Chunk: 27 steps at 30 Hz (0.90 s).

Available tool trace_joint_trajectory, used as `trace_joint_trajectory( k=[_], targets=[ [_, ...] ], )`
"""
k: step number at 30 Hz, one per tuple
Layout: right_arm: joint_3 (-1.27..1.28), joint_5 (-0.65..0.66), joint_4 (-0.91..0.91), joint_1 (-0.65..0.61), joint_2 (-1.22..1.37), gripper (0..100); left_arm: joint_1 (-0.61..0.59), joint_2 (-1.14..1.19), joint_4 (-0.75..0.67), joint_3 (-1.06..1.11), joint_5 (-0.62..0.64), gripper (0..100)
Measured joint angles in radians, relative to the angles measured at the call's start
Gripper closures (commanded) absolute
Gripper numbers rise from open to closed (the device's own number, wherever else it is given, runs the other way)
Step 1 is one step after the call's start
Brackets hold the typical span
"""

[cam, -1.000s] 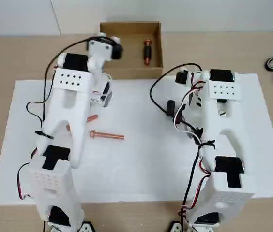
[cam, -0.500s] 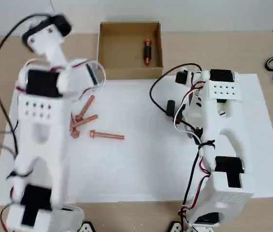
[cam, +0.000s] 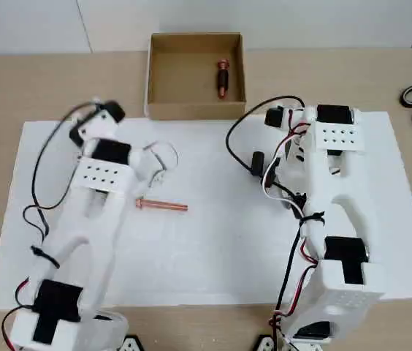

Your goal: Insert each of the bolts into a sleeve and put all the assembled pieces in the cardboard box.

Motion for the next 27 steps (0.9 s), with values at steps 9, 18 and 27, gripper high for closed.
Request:
trace_joint_trajectory(
  k=[9, 18, 27],
  targets=[
    [0.0, -0.008, 0.0, 0.0, 0.0, 99.5, 0.0, 0.107, -0.012, 0.043, 0.13, 88],
    [0.0, -0.008, 0.0, 0.0, 0.0, 99.5, 0.003, 0.229, -0.107, 0.037, 0.144, 89],
    [0.0, -0.008, 0.0, 0.0, 0.0, 99.5, 0.009, 0.27, -0.144, 0.023, 0.143, 100]
  ],
)
